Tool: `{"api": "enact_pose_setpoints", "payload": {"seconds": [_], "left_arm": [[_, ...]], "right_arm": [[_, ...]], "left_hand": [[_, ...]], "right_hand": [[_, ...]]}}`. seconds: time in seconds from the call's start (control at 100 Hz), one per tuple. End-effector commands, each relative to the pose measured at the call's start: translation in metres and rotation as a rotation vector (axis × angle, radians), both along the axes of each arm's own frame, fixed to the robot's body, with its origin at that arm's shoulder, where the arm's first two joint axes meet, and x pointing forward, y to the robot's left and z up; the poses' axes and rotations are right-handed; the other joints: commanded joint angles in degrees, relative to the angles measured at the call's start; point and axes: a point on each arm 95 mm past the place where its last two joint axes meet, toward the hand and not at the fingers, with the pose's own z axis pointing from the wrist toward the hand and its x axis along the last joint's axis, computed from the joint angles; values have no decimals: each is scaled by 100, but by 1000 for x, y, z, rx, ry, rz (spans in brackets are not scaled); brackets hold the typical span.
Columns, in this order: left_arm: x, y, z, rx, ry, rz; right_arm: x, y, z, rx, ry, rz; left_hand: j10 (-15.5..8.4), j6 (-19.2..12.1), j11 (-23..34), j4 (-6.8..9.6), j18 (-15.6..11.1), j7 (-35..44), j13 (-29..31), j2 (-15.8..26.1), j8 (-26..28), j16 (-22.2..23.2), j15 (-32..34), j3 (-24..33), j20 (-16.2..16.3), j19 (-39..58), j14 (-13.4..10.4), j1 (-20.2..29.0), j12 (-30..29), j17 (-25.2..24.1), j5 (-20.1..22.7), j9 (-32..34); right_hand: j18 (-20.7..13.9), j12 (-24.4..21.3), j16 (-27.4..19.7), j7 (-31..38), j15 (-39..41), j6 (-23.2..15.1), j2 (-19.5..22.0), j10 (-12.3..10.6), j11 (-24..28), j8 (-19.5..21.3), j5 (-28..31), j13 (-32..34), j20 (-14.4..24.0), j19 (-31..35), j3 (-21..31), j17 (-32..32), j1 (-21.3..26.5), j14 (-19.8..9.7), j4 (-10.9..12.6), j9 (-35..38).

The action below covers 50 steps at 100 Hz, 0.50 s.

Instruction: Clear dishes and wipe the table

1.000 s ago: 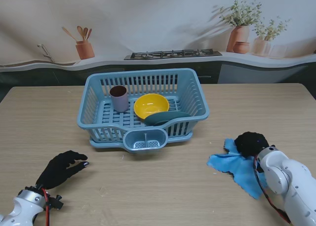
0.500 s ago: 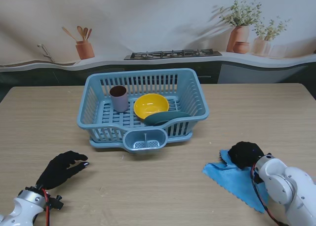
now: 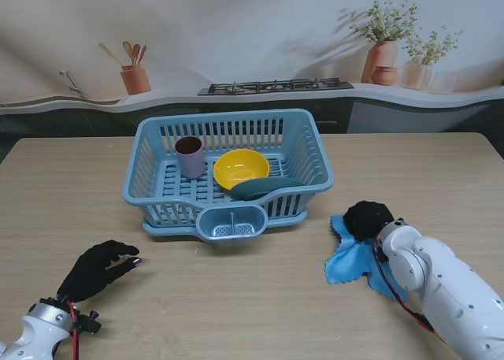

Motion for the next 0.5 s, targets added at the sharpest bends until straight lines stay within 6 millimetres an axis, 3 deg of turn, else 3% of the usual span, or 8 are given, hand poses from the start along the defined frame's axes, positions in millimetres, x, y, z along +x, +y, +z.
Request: {"api": "enact_pose_setpoints", "payload": {"seconds": [0.0,0.24,0.49], "left_arm": [[-2,-2,-2,-3,8,-6],[-2,-2,-2,-2,10,-4],[-1,-2,-2,-1,10,-4]], "right_arm": [[-1,1,-15,-16,53,-15],[20,-13,-8,-80,-9,-47],[4,-46,-8,-110,-36,-88]], "left_hand": [[-134,-127,-9,102,-70,7,6,100,36,-2,-24,74,-88,-78,-67,114,-114,-43,-76,-33],[-114,-99,-1,104,-70,12,15,102,37,0,-18,76,-88,-78,-59,117,-111,-43,-64,-15],[-118,-107,4,104,-76,15,17,101,38,2,-13,77,-89,-79,-53,118,-109,-41,-57,-14]], "right_hand": [[-779,-657,-26,-532,161,311,130,-555,-846,-310,-57,76,83,-24,-61,-89,305,-56,69,42],[-784,-657,-28,-534,166,312,149,-538,-831,-305,-76,65,80,-31,-72,-91,307,-58,71,26],[-787,-680,-44,-528,170,326,137,-535,-825,-301,-86,88,72,-29,-73,-66,309,-57,75,42]]}}
